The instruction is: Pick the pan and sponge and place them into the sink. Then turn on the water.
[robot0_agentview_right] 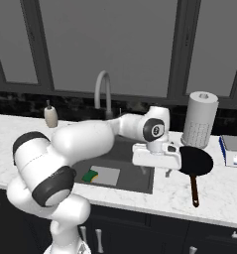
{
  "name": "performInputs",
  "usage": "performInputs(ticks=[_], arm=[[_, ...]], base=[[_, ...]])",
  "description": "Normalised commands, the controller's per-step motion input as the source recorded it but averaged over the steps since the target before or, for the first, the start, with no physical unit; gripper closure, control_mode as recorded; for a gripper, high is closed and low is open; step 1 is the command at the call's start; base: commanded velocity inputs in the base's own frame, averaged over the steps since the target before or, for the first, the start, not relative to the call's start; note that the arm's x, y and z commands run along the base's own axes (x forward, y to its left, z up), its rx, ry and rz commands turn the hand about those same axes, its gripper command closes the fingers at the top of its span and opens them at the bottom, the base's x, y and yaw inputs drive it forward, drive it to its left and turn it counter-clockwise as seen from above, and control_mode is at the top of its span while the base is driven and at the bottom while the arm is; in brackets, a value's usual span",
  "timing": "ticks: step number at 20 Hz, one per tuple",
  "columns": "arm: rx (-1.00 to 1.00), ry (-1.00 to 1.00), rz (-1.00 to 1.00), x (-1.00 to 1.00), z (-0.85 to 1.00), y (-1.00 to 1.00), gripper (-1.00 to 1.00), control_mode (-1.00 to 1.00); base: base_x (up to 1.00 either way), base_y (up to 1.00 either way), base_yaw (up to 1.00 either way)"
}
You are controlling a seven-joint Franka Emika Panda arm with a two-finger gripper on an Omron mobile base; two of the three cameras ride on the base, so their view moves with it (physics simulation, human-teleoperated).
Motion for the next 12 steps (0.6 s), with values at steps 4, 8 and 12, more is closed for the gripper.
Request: performInputs(ticks=[4,8,12], arm=[[0.03,0.00,0.00,0.07,-0.12,-0.20,-1.00,-1.00],[0.01,0.00,0.00,0.10,-0.02,-0.09,-1.00,-1.00],[0.00,0.00,0.00,0.00,0.00,0.00,-1.00,-1.00]], base=[[0.00,0.00,0.00],[0.00,0.00,0.00],[0.00,0.00,0.00]])
